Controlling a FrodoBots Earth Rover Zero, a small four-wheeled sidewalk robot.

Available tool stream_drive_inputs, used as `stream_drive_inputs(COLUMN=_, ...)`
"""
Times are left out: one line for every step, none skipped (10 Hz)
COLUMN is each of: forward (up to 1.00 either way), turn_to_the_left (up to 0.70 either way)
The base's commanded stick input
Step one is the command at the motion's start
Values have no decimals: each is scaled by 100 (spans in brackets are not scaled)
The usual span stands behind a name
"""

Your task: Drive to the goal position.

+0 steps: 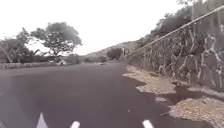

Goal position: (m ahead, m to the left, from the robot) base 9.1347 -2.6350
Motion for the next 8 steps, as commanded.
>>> stream_drive_inputs(forward=50, turn_to_the_left=0)
stream_drive_inputs(forward=50, turn_to_the_left=0)
stream_drive_inputs(forward=50, turn_to_the_left=0)
stream_drive_inputs(forward=50, turn_to_the_left=0)
stream_drive_inputs(forward=50, turn_to_the_left=0)
stream_drive_inputs(forward=50, turn_to_the_left=0)
stream_drive_inputs(forward=50, turn_to_the_left=0)
stream_drive_inputs(forward=50, turn_to_the_left=0)
